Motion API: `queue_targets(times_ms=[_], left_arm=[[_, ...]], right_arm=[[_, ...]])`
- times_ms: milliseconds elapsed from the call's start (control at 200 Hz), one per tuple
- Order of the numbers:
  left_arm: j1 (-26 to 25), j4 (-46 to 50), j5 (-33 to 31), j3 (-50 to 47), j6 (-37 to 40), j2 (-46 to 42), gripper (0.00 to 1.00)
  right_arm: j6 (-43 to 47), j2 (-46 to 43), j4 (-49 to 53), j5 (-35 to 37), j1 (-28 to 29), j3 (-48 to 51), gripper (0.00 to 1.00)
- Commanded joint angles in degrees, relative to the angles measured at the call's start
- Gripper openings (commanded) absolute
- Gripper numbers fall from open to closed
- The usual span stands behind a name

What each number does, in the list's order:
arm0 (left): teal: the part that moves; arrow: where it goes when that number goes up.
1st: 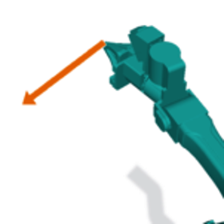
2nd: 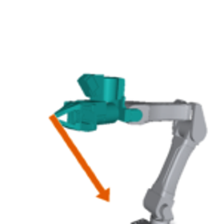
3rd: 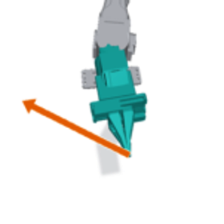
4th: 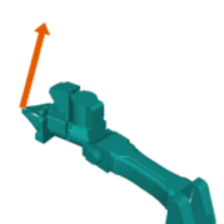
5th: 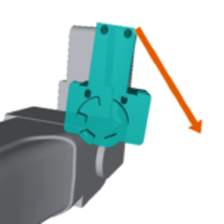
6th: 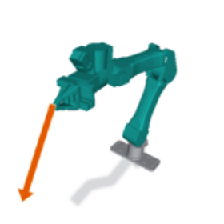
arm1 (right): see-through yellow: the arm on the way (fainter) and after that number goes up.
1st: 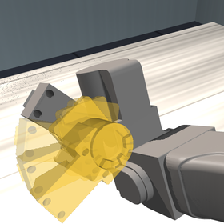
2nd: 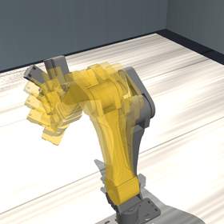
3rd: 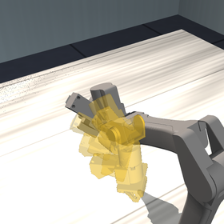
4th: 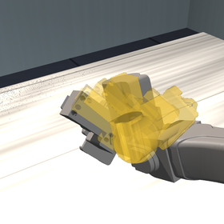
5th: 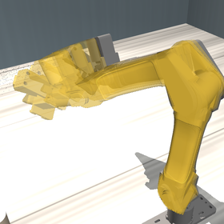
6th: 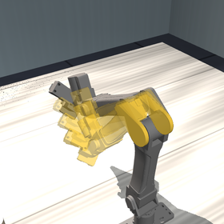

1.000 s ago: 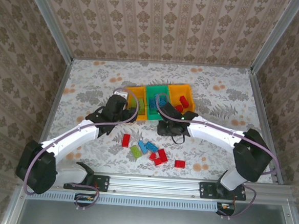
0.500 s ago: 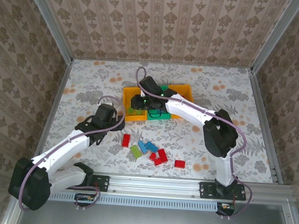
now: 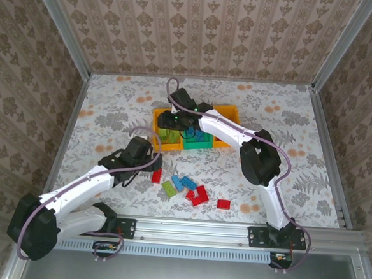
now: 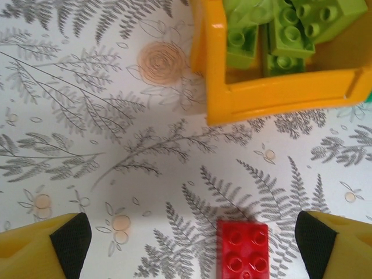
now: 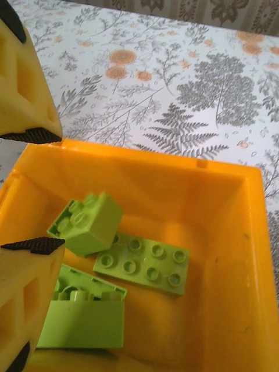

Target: Sort the legos into containers by color

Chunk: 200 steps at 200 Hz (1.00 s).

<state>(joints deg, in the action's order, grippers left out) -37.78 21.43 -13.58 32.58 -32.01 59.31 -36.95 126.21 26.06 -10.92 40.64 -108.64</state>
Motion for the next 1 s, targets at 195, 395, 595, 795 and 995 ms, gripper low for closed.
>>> queue_targets(times_ms=[195, 395, 595, 795, 995], left_arm=[[-5.60, 1.75, -2.58, -1.46, -5.29, 1.75, 0.94], [-9.32, 1.64, -1.34, -1.72, -6.49, 4.11, 0.88], [-10.63, -1.01, 0.65, -3.05, -8.42, 9.12, 0.86], [-10.44, -2.41, -0.38, -2.74, -8.68, 12.87, 0.77], [-9.63, -3.83, 0.30, -2.78, -8.35, 15.44, 0.74]], right_arm=[[-1.03, 0.18, 1.39, -1.79, -0.13, -1.51, 0.64], [0.56, -8.05, -2.30, 1.41, -0.38, 7.60, 0.76], [0.47, -17.77, -5.67, 4.02, -2.85, 20.61, 0.78], [0.74, -26.68, -6.31, 6.13, -5.76, 32.58, 0.79], [0.96, -37.16, -6.94, 9.15, -8.42, 43.73, 0.82]])
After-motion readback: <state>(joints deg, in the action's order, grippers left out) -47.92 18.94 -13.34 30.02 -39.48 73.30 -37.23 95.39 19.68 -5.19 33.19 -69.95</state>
